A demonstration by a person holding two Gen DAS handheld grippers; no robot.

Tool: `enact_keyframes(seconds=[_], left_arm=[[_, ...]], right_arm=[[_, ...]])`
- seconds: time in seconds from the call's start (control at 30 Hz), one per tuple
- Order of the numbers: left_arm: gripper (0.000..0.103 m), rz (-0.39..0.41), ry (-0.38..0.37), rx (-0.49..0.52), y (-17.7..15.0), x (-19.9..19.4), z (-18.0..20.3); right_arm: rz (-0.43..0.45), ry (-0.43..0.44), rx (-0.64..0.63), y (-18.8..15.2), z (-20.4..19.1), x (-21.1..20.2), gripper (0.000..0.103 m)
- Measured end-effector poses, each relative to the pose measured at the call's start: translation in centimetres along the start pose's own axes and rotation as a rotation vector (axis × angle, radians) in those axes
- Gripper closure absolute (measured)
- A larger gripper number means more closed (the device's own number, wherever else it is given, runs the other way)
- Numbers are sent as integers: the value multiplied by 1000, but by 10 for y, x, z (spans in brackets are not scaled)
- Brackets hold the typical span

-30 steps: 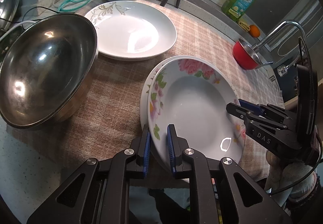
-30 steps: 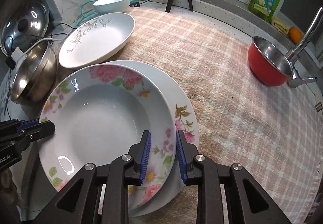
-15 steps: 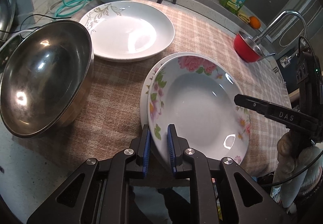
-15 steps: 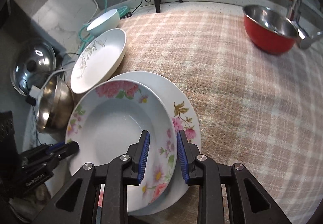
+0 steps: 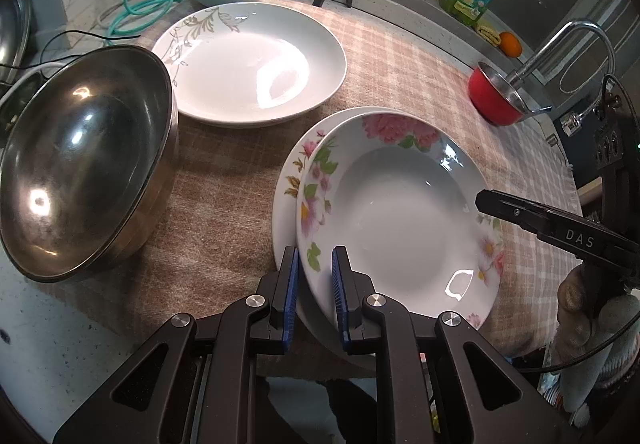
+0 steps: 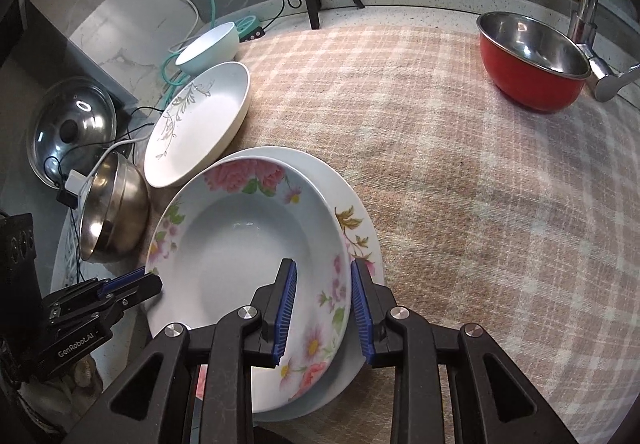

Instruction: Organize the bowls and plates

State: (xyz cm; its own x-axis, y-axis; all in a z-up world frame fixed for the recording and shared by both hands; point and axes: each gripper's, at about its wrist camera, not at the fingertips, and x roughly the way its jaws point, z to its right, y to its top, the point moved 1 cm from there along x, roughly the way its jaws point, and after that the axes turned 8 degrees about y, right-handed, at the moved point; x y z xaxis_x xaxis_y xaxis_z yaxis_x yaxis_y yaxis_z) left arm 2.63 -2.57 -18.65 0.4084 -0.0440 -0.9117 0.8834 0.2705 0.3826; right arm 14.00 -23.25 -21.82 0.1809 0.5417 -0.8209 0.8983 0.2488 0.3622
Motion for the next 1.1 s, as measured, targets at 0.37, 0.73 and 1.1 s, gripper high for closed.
enact_keyframes(seconds=[0.37,0.73,1.1], left_arm=[[88,11,-11,-5,4,-12,-7],[87,113,-2,13,30,-55,-34],[87,166,-19,-29,62,-76,-85]], right_arm=[[56,8,12,9,3,-28,76],[181,79,24,24,-25,-56,64],[198,102,33,42,-63,-64,50]])
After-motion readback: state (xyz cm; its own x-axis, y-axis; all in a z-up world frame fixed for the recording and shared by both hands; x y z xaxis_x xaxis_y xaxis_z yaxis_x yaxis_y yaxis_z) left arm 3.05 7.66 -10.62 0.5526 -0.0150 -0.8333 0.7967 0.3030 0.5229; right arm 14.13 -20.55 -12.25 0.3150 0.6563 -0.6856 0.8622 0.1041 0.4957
